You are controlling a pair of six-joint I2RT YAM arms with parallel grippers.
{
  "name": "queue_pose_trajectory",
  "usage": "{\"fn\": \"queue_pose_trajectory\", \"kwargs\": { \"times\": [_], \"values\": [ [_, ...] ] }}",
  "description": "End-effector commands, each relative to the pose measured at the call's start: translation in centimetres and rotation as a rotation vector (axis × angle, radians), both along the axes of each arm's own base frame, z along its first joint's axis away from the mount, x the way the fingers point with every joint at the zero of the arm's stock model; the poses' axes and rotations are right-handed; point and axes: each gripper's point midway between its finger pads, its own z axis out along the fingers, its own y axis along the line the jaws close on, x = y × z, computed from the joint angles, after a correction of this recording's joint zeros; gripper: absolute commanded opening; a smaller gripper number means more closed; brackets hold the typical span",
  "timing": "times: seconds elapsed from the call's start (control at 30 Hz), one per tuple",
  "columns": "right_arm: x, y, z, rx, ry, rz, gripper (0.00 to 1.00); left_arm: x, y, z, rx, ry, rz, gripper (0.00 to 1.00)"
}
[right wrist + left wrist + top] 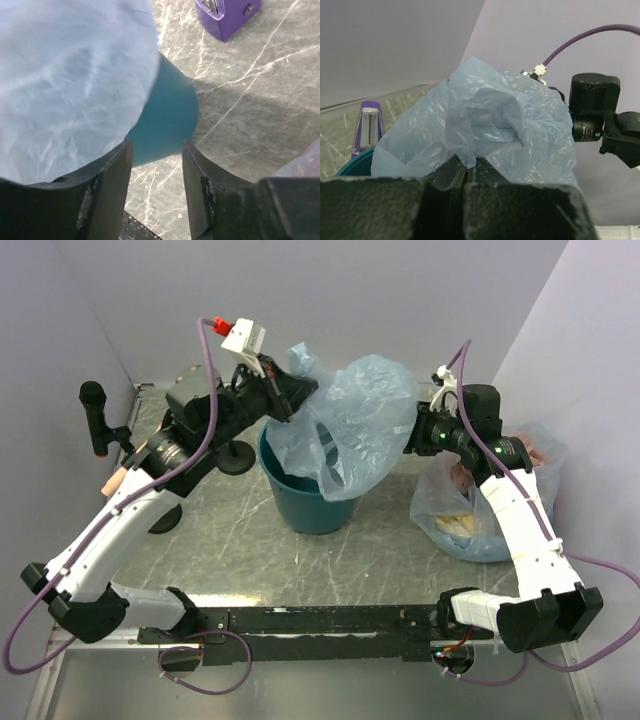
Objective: Put the trash bags into the trash bin
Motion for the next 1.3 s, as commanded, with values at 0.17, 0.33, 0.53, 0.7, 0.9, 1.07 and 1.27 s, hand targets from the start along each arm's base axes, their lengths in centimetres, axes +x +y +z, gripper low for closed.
{"fn": "queue_pose_trajectory", "kwargs": {
  "times": [0.17,0.33,0.53,0.7,0.9,1.07,1.27],
  "values": [
    [0.2,-0.8,3.7,-0.026,-0.187,0.046,0.61,-1.2,4.7,4.0,0.021,-0.104,0.060,0.01],
    [0.5,-1.6,8.3,-0.014,-0.400,0.057,0.61,0.4,6.3,1.8,0.160,-0.133,0.139,0.01],
    [2.7,-0.3,12.1,0.038,-0.545,0.089,0.61,-0.1,6.5,0.8,0.191,-0.145,0.086,0.01],
    [6.7,1.1,10.8,0.047,-0.502,0.080,0.59,-0.3,6.8,1.6,0.195,-0.166,0.075,0.01],
    [7.9,4.1,10.0,0.061,-0.478,0.158,0.58,-0.8,6.7,1.5,0.209,-0.175,0.039,0.01],
    [4.6,8.6,8.2,0.018,-0.466,0.320,0.55,-0.5,7.1,2.5,0.209,-0.209,0.071,0.01],
    [2.0,10.4,1.9,-0.047,-0.345,0.390,0.55,0.1,6.3,1.0,0.210,-0.215,0.045,0.01]
  ]
}}
